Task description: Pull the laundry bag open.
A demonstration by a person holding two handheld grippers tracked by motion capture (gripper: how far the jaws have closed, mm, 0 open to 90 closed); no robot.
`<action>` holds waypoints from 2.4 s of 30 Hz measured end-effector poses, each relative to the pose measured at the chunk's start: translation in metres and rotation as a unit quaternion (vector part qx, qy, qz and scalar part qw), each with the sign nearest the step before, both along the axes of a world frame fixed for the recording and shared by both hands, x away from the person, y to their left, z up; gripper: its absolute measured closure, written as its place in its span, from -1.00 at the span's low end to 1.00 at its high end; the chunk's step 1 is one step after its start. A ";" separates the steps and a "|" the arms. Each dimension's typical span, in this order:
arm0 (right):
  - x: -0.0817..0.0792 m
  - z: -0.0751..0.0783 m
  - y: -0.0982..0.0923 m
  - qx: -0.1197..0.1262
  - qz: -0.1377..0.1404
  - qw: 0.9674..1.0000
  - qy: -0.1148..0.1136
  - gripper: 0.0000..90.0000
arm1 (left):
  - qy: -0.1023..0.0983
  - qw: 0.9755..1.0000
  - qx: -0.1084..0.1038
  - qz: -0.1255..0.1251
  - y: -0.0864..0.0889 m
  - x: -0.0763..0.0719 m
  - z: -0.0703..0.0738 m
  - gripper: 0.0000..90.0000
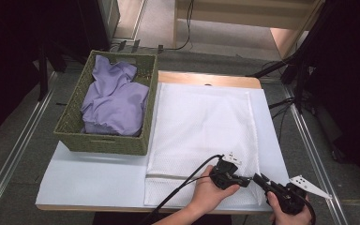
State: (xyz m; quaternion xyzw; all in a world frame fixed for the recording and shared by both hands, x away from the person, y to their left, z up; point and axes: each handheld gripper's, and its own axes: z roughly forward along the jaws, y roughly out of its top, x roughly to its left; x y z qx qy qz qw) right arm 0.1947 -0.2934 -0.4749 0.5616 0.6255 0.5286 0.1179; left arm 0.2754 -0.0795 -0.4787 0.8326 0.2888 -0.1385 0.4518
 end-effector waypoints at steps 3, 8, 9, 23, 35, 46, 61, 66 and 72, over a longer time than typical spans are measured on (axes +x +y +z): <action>0.000 0.002 0.001 -0.010 -0.001 1.000 -0.001 0.93 | -0.005 1.000 -0.002 0.003 0.001 -0.001 0.000 0.94; -0.002 0.007 0.007 -0.042 -0.006 0.999 -0.011 0.95 | -0.028 1.000 0.012 0.008 0.001 -0.004 0.003 0.94; -0.003 0.008 0.009 -0.051 -0.010 0.999 -0.016 0.96 | -0.028 0.999 0.012 0.010 0.001 -0.005 0.003 0.94; -0.008 0.013 0.015 -0.087 -0.023 0.995 -0.038 0.96 | -0.041 0.998 0.041 0.034 0.011 -0.007 0.005 0.93; -0.010 0.014 0.011 -0.092 -0.032 0.994 -0.044 0.96 | -0.046 0.997 0.046 0.035 0.018 -0.006 0.002 0.94; -0.011 0.016 0.010 -0.095 -0.038 0.994 -0.045 0.96 | -0.056 0.996 0.052 0.041 0.028 -0.007 0.003 0.94; -0.013 0.018 0.006 -0.100 -0.049 0.993 -0.046 0.96 | -0.070 0.994 0.073 0.047 0.043 -0.005 0.004 0.94; -0.013 0.018 0.004 -0.097 -0.054 0.993 -0.045 0.96 | -0.073 0.993 0.077 0.049 0.048 -0.007 0.005 0.94; -0.013 0.018 0.005 -0.105 -0.054 0.992 -0.045 0.96 | -0.076 0.992 0.084 0.052 0.056 -0.007 0.003 0.94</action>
